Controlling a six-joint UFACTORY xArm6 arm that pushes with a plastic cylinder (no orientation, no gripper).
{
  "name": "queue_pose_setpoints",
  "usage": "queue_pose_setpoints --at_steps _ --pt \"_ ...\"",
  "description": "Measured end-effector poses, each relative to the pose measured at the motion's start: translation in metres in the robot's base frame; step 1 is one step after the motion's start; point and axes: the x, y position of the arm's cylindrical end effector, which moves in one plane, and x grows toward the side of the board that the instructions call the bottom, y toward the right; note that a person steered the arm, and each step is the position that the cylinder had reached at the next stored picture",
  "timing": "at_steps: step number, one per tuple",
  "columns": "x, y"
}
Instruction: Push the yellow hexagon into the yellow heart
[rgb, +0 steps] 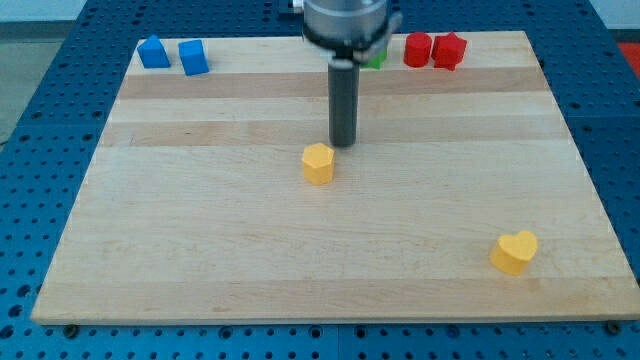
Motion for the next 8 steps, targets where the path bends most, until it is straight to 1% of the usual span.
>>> queue_pose_setpoints --at_steps 1,2,3,4,5,6,7,8 --pt "-0.003 0.004" --pt "0.065 -0.039" --pt "0.110 -0.027" --pt "0.107 -0.027" --pt "0.044 -0.091" --pt "0.104 -0.120" --pt "0.145 -0.080" --pt "0.159 0.023"
